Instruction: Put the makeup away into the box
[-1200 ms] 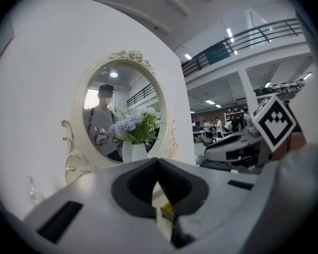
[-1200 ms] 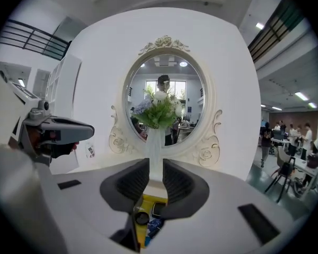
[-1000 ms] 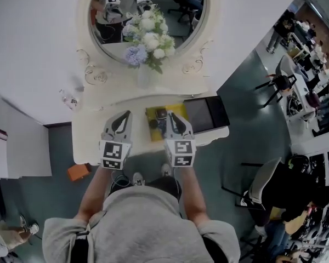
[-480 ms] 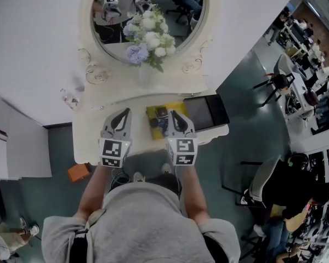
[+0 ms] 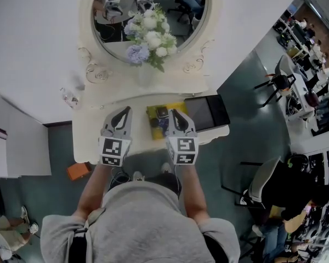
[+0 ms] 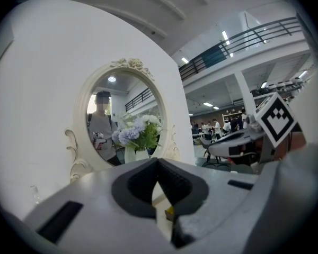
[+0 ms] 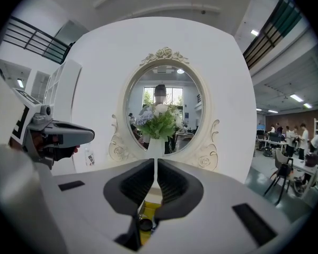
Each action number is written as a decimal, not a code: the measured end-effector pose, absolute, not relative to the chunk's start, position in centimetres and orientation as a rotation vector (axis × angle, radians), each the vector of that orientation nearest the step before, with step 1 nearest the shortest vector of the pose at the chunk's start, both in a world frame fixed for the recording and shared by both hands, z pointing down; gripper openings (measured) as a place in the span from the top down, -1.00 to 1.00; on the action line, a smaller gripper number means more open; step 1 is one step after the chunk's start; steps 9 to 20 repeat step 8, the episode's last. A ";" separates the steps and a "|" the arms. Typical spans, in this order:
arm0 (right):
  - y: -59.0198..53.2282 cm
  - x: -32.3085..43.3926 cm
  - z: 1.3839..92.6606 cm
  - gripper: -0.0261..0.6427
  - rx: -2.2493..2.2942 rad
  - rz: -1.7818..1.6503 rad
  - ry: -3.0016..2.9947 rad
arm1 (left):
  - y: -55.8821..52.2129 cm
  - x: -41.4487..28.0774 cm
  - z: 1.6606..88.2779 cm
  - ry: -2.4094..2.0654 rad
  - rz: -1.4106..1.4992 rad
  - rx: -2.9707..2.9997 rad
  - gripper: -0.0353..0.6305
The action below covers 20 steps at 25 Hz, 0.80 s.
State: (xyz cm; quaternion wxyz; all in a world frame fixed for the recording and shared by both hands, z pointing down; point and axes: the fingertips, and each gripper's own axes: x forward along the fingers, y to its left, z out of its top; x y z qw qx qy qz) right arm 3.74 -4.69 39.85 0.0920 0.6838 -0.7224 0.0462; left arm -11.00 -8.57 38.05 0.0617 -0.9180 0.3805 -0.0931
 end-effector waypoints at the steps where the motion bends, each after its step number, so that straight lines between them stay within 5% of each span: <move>1: -4.7 3.8 40.0 0.83 2.031 0.141 -2.147 | -8.6 -10.9 38.1 1.149 -0.281 -2.776 0.89; 20: -5.0 3.9 40.5 0.83 2.025 0.143 -2.145 | -8.9 -10.7 38.5 1.148 -0.294 -2.775 0.89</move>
